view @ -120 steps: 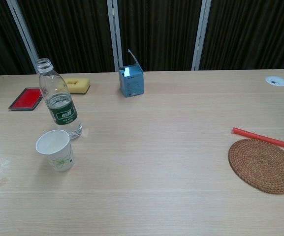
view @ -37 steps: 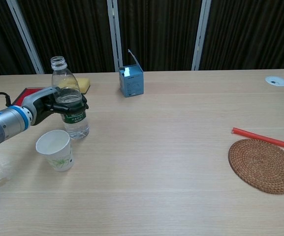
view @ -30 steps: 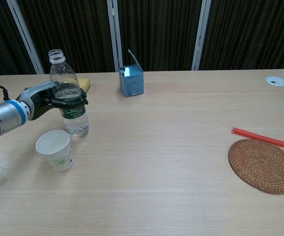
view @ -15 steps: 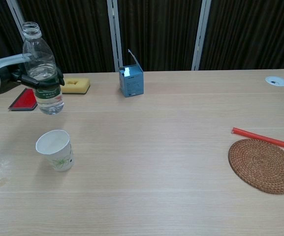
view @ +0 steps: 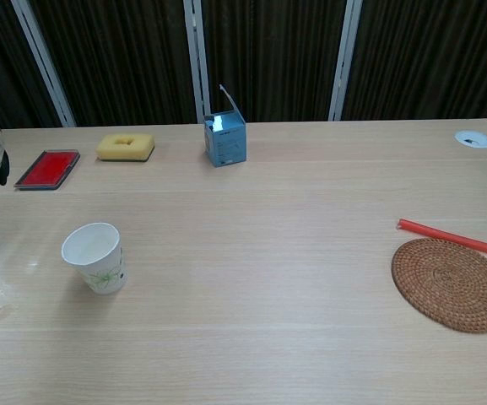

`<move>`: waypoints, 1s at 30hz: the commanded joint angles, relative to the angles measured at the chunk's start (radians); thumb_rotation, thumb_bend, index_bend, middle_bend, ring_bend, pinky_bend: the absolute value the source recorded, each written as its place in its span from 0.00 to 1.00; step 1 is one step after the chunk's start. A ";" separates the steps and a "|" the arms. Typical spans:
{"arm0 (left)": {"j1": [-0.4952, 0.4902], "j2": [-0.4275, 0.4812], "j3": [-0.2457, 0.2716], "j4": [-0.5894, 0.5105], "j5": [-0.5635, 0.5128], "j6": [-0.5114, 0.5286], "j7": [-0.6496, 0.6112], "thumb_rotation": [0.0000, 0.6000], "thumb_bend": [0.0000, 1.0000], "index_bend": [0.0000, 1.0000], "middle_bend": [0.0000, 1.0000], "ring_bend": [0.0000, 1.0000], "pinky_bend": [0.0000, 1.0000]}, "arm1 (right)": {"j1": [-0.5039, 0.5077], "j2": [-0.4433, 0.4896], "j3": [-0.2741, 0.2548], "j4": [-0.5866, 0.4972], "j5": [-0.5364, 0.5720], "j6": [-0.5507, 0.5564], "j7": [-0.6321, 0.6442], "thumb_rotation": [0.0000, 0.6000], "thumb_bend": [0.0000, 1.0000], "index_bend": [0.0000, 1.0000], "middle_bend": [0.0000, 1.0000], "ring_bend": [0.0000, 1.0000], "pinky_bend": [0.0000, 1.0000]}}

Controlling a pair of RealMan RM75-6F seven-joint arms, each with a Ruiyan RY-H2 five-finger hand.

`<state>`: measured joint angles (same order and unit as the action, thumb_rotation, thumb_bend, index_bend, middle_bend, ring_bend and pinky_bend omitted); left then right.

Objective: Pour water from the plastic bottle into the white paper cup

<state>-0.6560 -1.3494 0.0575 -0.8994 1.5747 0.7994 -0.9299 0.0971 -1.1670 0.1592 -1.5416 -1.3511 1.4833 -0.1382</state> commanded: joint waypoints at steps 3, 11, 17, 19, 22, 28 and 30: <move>-0.002 -0.030 0.033 0.045 0.028 -0.016 0.120 1.00 0.54 0.58 0.44 0.29 0.34 | -0.002 0.007 0.005 -0.009 0.004 0.006 0.003 1.00 0.00 0.00 0.00 0.00 0.00; -0.024 -0.069 0.016 0.037 0.014 -0.026 0.336 1.00 0.54 0.58 0.44 0.29 0.34 | -0.010 0.020 0.009 -0.016 0.008 0.014 0.021 1.00 0.00 0.00 0.00 0.00 0.00; -0.052 -0.086 -0.006 -0.010 -0.010 -0.055 0.488 1.00 0.54 0.58 0.44 0.29 0.34 | -0.019 0.031 0.012 -0.018 0.011 0.023 0.040 1.00 0.00 0.00 0.00 0.00 0.00; -0.062 -0.091 -0.017 -0.032 -0.025 -0.069 0.535 1.00 0.54 0.58 0.44 0.29 0.34 | -0.021 0.034 0.013 -0.018 0.013 0.026 0.044 1.00 0.00 0.00 0.00 0.00 0.00; -0.080 -0.102 -0.035 -0.059 -0.057 -0.105 0.617 1.00 0.54 0.58 0.44 0.29 0.34 | -0.023 0.035 0.014 -0.016 0.016 0.025 0.047 1.00 0.00 0.00 0.00 0.00 0.00; -0.100 -0.133 -0.057 -0.073 -0.117 -0.156 0.744 1.00 0.54 0.58 0.44 0.29 0.34 | -0.025 0.038 0.015 -0.014 0.022 0.026 0.048 1.00 0.00 0.00 0.00 0.00 0.00; -0.107 -0.146 -0.060 -0.070 -0.128 -0.164 0.793 1.00 0.54 0.58 0.44 0.29 0.34 | -0.026 0.038 0.017 -0.014 0.023 0.028 0.047 1.00 0.00 0.00 0.00 0.00 0.00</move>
<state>-0.7517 -1.4793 0.0061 -0.9654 1.4645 0.6505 -0.1743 0.0708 -1.1291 0.1758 -1.5555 -1.3281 1.5118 -0.0916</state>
